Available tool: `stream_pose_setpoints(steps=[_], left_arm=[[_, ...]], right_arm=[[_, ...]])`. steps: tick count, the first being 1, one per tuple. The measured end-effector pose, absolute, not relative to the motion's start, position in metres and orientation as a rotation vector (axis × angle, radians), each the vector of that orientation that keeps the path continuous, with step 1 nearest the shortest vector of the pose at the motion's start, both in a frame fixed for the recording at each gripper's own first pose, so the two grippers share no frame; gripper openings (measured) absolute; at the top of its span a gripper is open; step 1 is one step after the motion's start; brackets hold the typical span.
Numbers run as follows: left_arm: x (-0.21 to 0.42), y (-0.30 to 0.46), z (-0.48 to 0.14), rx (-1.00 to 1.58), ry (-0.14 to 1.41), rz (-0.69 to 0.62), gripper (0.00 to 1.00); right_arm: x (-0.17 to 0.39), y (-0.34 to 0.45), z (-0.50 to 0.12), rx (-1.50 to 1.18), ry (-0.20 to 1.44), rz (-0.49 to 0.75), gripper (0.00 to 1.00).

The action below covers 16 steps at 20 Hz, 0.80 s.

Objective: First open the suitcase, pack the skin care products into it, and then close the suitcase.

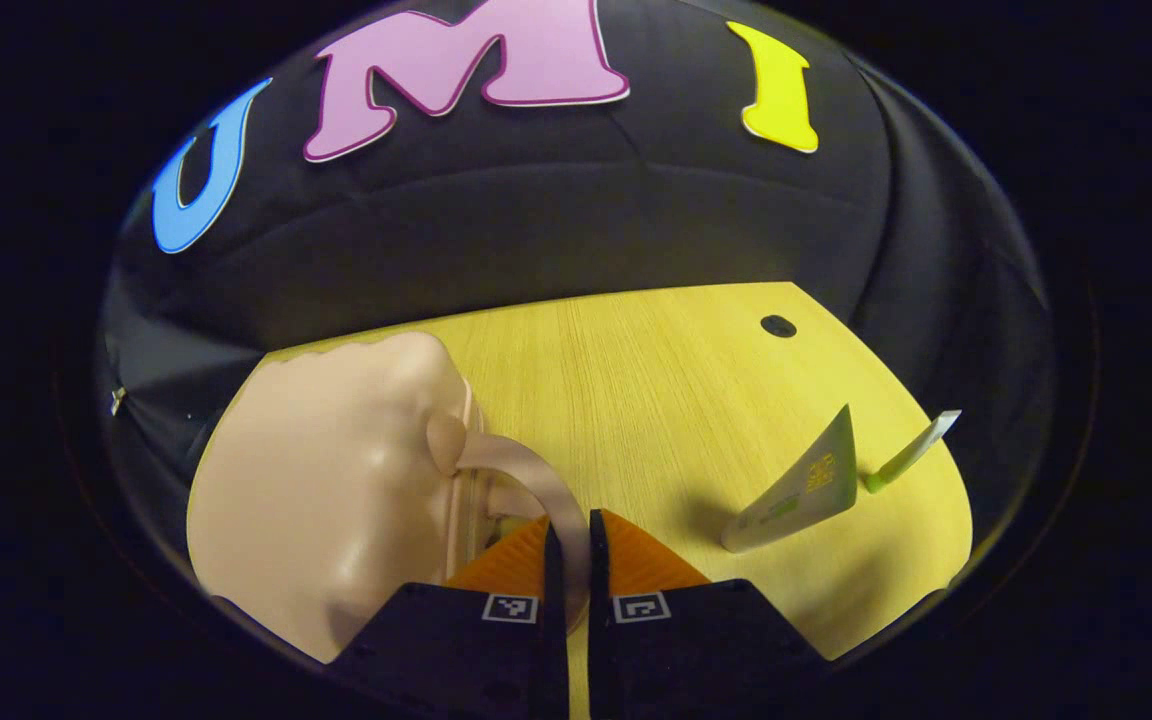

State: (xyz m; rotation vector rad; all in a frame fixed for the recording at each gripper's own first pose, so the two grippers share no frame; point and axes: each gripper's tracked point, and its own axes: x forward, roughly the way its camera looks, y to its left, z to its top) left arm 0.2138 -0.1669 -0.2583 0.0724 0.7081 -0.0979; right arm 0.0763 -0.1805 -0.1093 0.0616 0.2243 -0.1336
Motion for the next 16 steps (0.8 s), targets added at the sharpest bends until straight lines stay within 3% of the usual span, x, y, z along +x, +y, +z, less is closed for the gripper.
stream_pose_setpoints(steps=[5,9,13,16], left_arm=[[0.220,-0.112,-0.133,-0.049,0.594,-0.085,0.13],[0.234,-0.002,-0.053,-0.052,0.476,-0.012,0.13],[0.245,0.158,-0.035,0.082,0.407,0.173,0.13],[0.254,0.284,-0.063,0.159,0.387,0.329,0.11]], right_arm=[[0.082,-0.155,-0.103,0.042,0.213,-0.093,0.97],[0.082,-0.128,-0.108,0.051,0.232,-0.056,0.97],[0.086,-0.097,-0.109,0.027,0.242,-0.023,0.97],[0.084,-0.081,-0.114,-0.001,0.257,-0.020,0.97]])
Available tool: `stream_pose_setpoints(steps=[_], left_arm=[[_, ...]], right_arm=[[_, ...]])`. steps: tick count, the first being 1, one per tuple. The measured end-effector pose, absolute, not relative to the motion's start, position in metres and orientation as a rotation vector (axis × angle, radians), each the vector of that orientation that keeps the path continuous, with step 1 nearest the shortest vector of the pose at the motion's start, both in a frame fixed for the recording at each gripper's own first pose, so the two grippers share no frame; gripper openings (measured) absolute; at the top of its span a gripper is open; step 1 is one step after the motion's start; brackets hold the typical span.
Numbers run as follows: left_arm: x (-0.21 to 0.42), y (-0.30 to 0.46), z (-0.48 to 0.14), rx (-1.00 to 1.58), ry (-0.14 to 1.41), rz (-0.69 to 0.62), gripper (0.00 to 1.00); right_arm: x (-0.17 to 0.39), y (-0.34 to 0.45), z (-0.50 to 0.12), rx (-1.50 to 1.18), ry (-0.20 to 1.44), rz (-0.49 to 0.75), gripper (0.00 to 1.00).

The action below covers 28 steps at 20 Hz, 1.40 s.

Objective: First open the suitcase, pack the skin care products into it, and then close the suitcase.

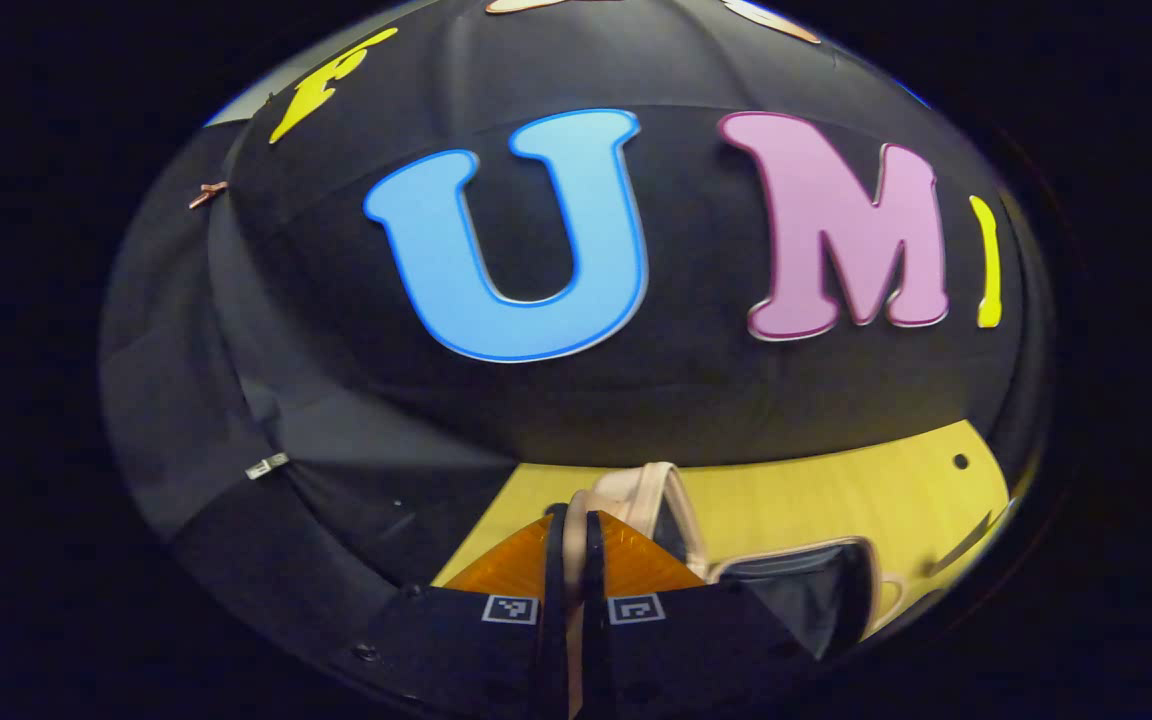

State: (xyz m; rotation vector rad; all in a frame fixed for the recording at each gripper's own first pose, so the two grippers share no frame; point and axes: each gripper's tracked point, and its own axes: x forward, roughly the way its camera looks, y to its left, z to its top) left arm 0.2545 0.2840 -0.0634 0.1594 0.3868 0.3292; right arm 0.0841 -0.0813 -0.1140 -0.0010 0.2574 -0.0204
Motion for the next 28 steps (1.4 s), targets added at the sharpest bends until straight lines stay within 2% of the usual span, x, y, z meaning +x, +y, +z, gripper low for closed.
stream_pose_setpoints(steps=[2,4,8,12,13,14,15,16,17,18,19,20,23,26,28], left_arm=[[0.250,0.355,-0.108,0.123,0.441,0.394,0.11],[0.260,0.402,-0.163,0.078,0.504,0.399,0.11],[0.280,0.445,-0.252,-0.051,0.631,0.367,0.11],[0.278,0.464,-0.285,-0.051,0.681,0.419,0.16],[0.276,0.470,-0.289,-0.017,0.692,0.462,0.22],[0.273,0.474,-0.285,0.001,0.683,0.491,0.39],[0.271,0.477,-0.268,0.020,0.643,0.505,0.39],[0.271,0.475,-0.250,0.030,0.593,0.503,0.65],[0.268,0.468,-0.230,0.042,0.534,0.505,0.65],[0.264,0.463,-0.204,0.057,0.462,0.521,0.89],[0.253,0.449,-0.180,0.064,0.399,0.529,1.00],[0.242,0.432,-0.156,0.066,0.333,0.539,0.96],[0.206,0.344,-0.105,0.032,0.205,0.449,0.97],[0.160,0.253,-0.113,0.040,0.218,0.462,0.97],[0.142,0.183,-0.119,0.013,0.199,0.419,0.98]], right_arm=[[0.085,-0.078,-0.119,-0.006,0.270,-0.048,0.96],[0.084,-0.074,-0.128,-0.029,0.289,-0.070,0.96],[0.085,-0.069,-0.137,-0.095,0.295,-0.093,0.97],[0.083,-0.065,-0.144,-0.088,0.288,-0.126,0.97],[0.082,-0.065,-0.143,-0.076,0.282,-0.136,0.97],[0.081,-0.063,-0.145,-0.067,0.287,-0.139,0.97],[0.079,-0.063,-0.147,-0.066,0.291,-0.144,0.97],[0.076,-0.066,-0.143,-0.066,0.286,-0.150,0.97],[0.074,-0.070,-0.139,-0.068,0.275,-0.158,0.97],[0.073,-0.075,-0.136,-0.073,0.262,-0.168,0.97],[0.072,-0.081,-0.133,-0.081,0.257,-0.178,0.97],[0.071,-0.087,-0.131,-0.089,0.249,-0.186,0.97],[0.071,-0.109,-0.122,-0.093,0.224,-0.212,0.96],[0.074,-0.134,-0.124,-0.062,0.228,-0.237,0.97],[0.076,-0.148,-0.129,-0.027,0.240,-0.234,0.96]])
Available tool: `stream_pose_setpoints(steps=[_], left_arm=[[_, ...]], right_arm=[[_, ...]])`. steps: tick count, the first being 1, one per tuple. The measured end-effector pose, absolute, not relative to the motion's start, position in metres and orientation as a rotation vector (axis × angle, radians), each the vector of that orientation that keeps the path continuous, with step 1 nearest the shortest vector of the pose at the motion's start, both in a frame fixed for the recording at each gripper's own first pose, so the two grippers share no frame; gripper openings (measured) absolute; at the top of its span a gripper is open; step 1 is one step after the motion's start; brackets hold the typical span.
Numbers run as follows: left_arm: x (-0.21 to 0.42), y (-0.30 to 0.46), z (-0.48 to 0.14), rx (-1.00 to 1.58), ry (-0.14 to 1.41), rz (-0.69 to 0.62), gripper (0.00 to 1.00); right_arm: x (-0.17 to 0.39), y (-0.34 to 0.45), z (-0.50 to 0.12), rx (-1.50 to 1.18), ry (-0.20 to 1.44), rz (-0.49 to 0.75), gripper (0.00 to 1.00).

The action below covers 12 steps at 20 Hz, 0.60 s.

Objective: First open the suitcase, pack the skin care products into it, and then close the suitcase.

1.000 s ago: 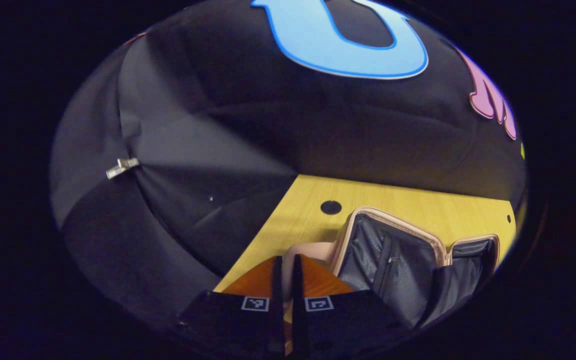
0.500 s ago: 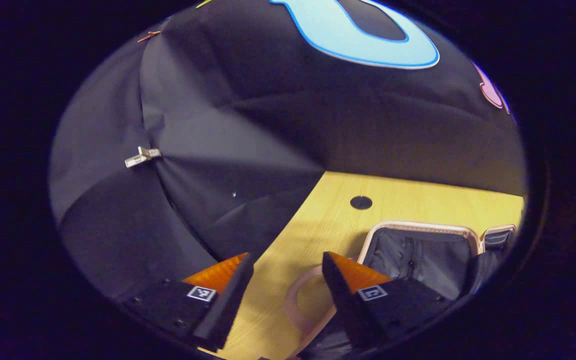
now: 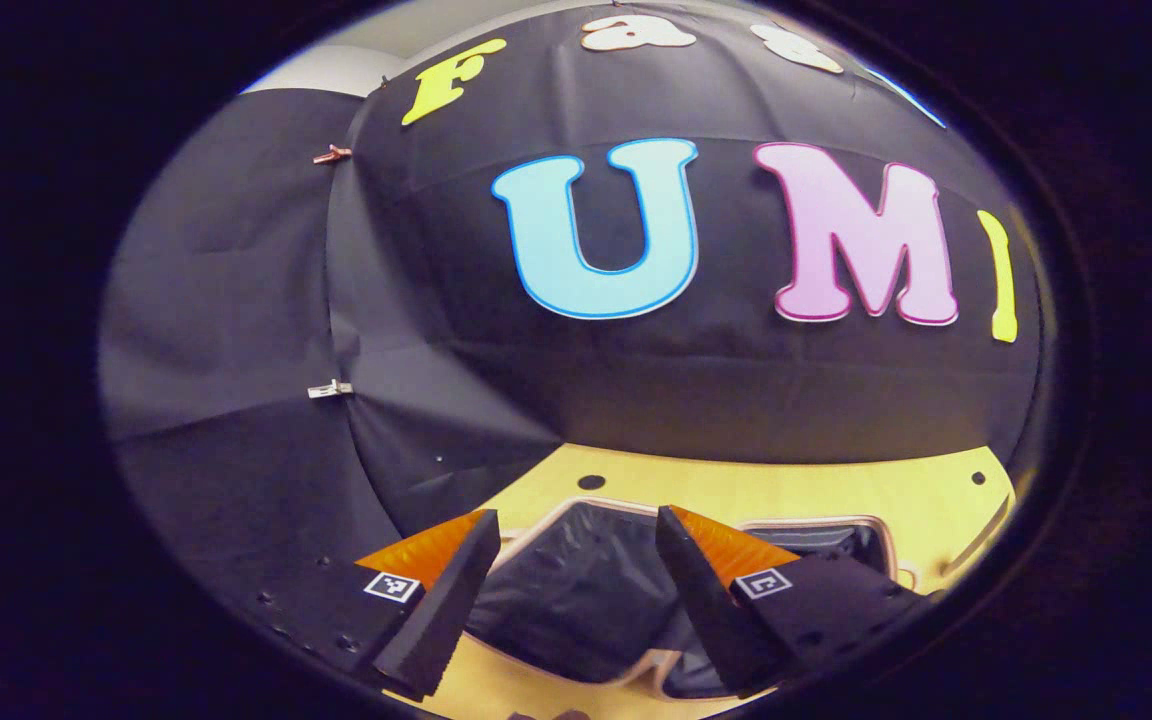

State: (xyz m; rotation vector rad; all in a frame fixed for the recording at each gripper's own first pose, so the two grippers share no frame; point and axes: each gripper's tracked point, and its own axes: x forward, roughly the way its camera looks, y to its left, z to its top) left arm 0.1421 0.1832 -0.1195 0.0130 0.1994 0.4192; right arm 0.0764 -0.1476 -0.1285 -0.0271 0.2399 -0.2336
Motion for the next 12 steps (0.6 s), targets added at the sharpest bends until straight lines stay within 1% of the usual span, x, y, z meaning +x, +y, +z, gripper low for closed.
stream_pose_setpoints(steps=[3,8,12], left_arm=[[0.128,0.062,-0.137,-0.026,0.197,0.250,0.98],[0.133,-0.114,-0.191,-0.005,0.282,-0.040,0.98],[0.153,-0.210,-0.235,0.016,0.338,-0.207,0.98]], right_arm=[[0.081,-0.165,-0.137,-0.019,0.255,-0.209,0.97],[0.083,-0.196,-0.155,0.000,0.270,-0.195,0.97],[0.080,-0.213,-0.179,0.037,0.308,-0.198,0.97]])
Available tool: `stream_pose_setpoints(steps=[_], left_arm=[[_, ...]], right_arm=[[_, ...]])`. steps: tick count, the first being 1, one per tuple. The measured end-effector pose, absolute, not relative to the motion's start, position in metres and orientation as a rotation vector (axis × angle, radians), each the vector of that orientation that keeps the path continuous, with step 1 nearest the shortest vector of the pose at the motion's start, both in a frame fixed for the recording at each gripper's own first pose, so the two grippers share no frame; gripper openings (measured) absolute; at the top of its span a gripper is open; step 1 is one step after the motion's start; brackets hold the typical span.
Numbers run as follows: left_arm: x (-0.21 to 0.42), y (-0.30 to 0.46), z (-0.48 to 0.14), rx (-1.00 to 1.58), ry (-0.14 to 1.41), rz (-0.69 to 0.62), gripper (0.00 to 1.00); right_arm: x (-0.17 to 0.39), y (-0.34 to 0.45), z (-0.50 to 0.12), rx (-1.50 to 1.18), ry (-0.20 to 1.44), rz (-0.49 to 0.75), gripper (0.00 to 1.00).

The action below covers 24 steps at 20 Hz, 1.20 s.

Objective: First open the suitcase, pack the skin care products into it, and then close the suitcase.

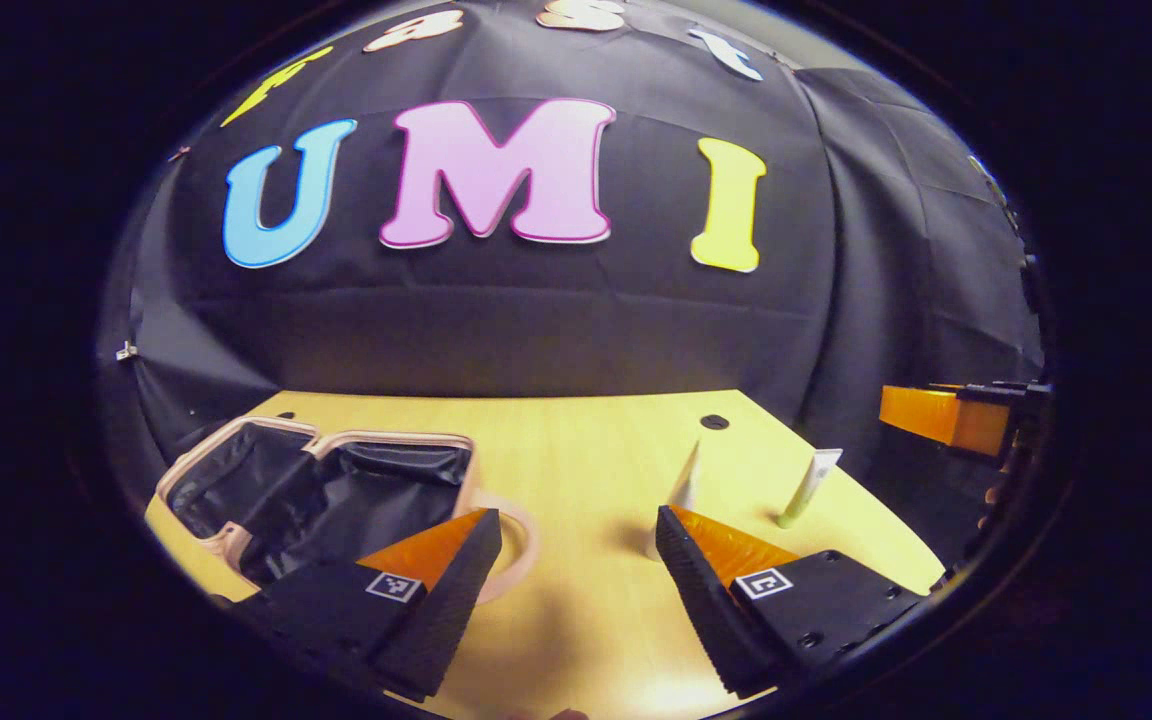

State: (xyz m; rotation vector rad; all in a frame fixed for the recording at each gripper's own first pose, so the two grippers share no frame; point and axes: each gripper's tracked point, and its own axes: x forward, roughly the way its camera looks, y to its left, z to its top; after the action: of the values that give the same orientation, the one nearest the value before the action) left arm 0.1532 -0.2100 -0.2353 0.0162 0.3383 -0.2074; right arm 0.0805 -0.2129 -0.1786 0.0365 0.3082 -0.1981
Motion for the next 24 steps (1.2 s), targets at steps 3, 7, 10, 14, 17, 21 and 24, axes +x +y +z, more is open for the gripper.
stream_pose_setpoints(steps=[3,7,10,14,17,21,24], left_arm=[[0.179,-0.260,-0.273,0.039,0.389,-0.279,0.98],[0.222,-0.290,-0.319,0.051,0.477,-0.312,0.98],[0.241,-0.296,-0.337,0.032,0.503,-0.308,0.91],[0.253,-0.301,-0.351,0.076,0.521,-0.299,0.63],[0.252,-0.303,-0.352,0.051,0.520,-0.309,0.50],[0.248,-0.291,-0.352,0.016,0.532,-0.275,0.45],[0.241,-0.279,-0.351,-0.001,0.539,-0.257,0.45]], right_arm=[[0.081,-0.217,-0.203,0.051,0.338,-0.196,0.97],[0.088,-0.220,-0.237,0.073,0.392,-0.196,0.98],[0.099,-0.224,-0.258,0.097,0.428,-0.202,0.97],[0.118,-0.226,-0.286,0.094,0.475,-0.207,0.97],[0.133,-0.227,-0.310,0.080,0.503,-0.228,0.97],[0.155,-0.220,-0.345,0.102,0.550,-0.228,0.97],[0.163,-0.228,-0.358,0.078,0.554,-0.257,0.91]])
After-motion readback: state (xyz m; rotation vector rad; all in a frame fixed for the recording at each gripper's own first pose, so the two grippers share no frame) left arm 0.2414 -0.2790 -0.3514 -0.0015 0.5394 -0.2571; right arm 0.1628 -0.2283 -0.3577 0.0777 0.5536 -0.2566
